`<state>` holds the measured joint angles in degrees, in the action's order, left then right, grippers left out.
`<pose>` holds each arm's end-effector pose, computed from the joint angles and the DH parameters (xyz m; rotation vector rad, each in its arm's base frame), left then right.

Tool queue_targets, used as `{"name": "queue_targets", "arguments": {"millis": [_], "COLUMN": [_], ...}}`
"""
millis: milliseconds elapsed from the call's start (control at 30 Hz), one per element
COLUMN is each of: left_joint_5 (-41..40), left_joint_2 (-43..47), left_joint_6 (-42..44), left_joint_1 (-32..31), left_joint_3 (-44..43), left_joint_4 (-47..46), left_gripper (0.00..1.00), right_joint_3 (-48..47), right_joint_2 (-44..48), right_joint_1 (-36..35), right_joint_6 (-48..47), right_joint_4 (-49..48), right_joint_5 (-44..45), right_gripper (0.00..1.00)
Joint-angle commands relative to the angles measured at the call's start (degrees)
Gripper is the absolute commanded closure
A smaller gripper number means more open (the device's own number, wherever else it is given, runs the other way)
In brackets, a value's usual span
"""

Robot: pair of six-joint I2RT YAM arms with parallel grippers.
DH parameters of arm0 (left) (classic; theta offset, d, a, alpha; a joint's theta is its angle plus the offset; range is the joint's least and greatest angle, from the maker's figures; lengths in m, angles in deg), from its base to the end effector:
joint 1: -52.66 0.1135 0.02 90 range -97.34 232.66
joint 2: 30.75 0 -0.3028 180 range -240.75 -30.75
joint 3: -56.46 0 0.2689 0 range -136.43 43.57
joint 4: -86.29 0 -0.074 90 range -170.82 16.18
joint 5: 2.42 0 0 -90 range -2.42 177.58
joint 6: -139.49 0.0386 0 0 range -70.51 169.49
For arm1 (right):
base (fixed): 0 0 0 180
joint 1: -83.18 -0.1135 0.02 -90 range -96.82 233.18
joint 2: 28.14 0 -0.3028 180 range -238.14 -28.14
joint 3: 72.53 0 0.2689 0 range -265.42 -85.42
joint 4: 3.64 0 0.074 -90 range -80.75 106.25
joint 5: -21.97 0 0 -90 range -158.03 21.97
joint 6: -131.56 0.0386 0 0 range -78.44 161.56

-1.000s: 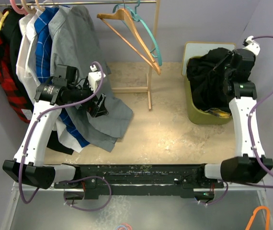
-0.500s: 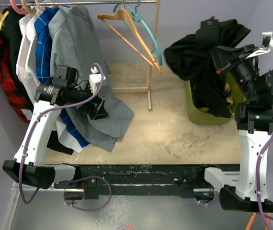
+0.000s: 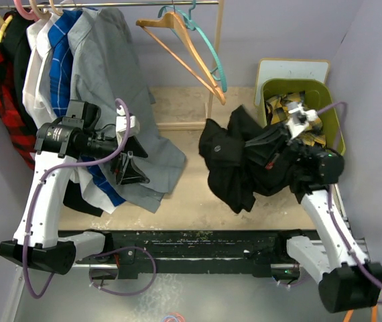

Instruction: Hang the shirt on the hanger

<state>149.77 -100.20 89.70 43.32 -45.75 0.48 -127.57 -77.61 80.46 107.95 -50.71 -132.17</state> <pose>0.1759 -0.0635 0.4617 1.2081 1.8249 -1.1110 0.1442 0.0416 0.4419 -0.6685 1.1666 1.4006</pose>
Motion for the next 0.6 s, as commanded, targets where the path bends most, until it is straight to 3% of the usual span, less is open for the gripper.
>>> {"name": "queue_targets", "arguments": {"millis": [0,100,200,267,333,367,400,433,567], "left_joint_5": [6.3,4.6,0.9,-1.1,-2.7,-3.9,-4.8,-5.7,-9.6], "left_joint_2": [-0.7,-0.5,0.0,0.2,0.6,0.7,0.9,1.0,-0.4], "left_joint_6": [7.4,4.5,0.4,-1.8,-3.7,-4.8,-5.7,-6.5,-7.5], "left_joint_1": [0.6,0.6,0.6,0.6,0.6,0.6,0.6,0.6,0.5], "left_joint_3": [-2.4,-1.4,-0.9,-0.9,-0.5,0.0,0.8,1.6,4.2], "left_joint_4": [5.4,2.3,-1.7,-3.6,-5.4,-6.3,-7.2,-8.0,-8.3], "left_gripper": [0.0,0.0,0.0,0.0,0.0,0.0,0.0,0.0,0.0], "right_joint_3": [-2.0,-5.5,-7.6,-8.8,-9.8,-10.1,-10.4,-11.0,-13.6], "right_joint_2": [-4.4,-11.0,-18.2,-22.3,-24.1,-23.7,-21.9,-19.7,-11.5], "right_joint_1": [-14.7,-23.2,-25.0,-25.1,-25.1,-25.1,-25.1,-25.6,-29.6], "right_joint_6": [4.8,-1.4,-3.1,-4.5,-8.5,-12.0,-17.3,-23.0,-39.3], "right_joint_4": [-15.9,-13.7,-13.1,-9.6,-4.0,0.8,6.6,14.2,35.9], "right_joint_5": [0.0,0.8,3.9,7.2,11.2,15.2,19.4,24.4,40.5], "right_gripper": [1.0,1.0,0.97,0.77,0.49,0.26,0.09,0.01,0.0]}}
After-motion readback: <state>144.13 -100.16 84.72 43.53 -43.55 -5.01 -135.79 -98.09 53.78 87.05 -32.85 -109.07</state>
